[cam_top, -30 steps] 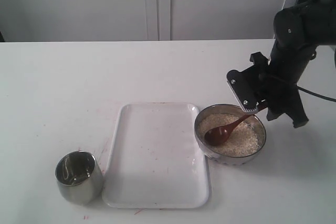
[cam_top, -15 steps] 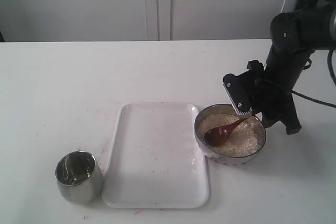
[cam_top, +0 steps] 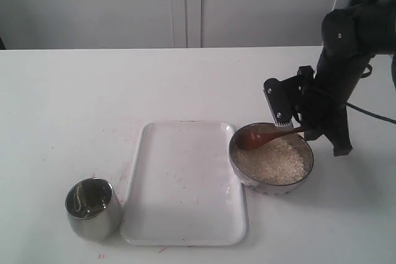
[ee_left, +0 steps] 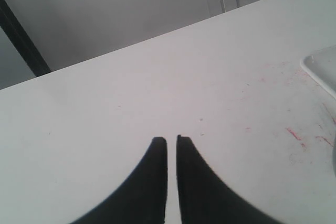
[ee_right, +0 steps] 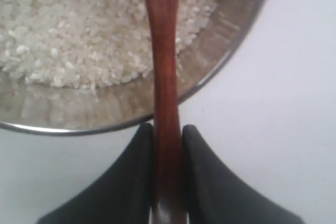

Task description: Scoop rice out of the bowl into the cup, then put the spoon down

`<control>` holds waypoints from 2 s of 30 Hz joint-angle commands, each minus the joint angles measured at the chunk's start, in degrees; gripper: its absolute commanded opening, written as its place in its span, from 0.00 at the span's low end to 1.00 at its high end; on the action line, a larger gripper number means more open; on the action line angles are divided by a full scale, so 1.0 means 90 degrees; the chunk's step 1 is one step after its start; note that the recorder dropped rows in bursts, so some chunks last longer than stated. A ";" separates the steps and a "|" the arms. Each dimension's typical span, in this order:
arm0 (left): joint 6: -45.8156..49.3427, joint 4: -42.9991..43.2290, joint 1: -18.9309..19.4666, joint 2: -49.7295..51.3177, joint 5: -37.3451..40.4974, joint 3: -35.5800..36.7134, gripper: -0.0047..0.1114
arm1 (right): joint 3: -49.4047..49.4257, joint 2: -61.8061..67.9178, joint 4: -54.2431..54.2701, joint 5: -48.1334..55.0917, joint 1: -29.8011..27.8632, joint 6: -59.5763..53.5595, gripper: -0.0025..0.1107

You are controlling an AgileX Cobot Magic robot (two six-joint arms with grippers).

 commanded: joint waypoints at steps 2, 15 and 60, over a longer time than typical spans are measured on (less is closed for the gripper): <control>-0.0009 -0.0055 -0.0043 0.0006 -0.0037 -0.0039 0.16 | 0.0020 -0.0638 -0.0044 0.0412 -0.0003 0.1263 0.02; -0.0009 -0.0055 -0.0043 0.0006 -0.0037 -0.0039 0.16 | 0.0020 -0.1979 0.1213 0.2330 -0.0003 0.7492 0.02; -0.0009 -0.0055 -0.0043 0.0006 -0.0037 -0.0039 0.16 | 0.2573 -0.1453 -0.7119 0.2330 0.3430 0.8462 0.02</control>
